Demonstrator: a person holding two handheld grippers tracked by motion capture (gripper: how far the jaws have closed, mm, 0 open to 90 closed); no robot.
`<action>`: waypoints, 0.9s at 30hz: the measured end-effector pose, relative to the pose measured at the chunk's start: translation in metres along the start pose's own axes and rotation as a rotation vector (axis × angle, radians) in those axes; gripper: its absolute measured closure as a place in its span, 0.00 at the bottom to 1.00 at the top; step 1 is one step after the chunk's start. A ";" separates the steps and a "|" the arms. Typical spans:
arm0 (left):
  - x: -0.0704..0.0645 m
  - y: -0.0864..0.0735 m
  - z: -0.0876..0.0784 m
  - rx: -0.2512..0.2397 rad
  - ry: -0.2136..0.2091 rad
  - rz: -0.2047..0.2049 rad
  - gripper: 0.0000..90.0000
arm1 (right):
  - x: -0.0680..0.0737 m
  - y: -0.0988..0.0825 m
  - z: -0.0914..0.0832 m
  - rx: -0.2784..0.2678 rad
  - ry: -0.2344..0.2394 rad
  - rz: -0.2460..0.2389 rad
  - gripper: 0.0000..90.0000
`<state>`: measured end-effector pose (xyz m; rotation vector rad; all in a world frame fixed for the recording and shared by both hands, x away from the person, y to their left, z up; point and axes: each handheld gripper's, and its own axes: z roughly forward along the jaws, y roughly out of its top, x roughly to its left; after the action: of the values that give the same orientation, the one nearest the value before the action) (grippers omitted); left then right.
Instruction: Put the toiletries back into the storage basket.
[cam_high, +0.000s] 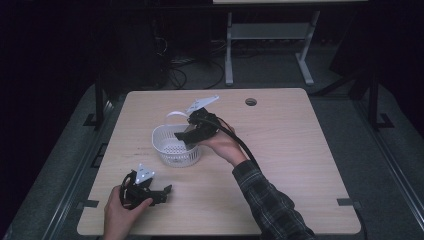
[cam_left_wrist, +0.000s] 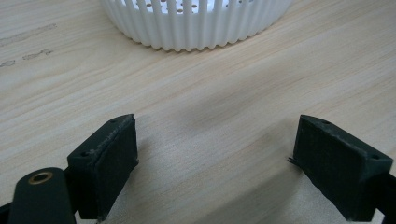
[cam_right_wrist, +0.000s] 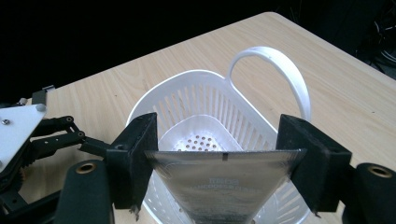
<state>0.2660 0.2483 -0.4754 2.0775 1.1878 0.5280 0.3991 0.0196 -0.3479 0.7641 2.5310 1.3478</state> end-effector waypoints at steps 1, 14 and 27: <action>0.000 0.000 0.000 0.001 0.000 0.000 0.14 | 0.000 0.000 0.000 0.003 0.000 0.002 0.33; 0.000 0.000 0.000 0.001 0.000 0.001 0.14 | -0.002 -0.007 0.006 0.034 -0.001 -0.004 0.33; 0.000 0.000 0.000 0.001 0.000 0.003 0.14 | -0.001 -0.011 0.012 0.079 0.002 -0.009 0.33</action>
<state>0.2660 0.2485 -0.4753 2.0808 1.1856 0.5286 0.4005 0.0221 -0.3639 0.7651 2.5995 1.2531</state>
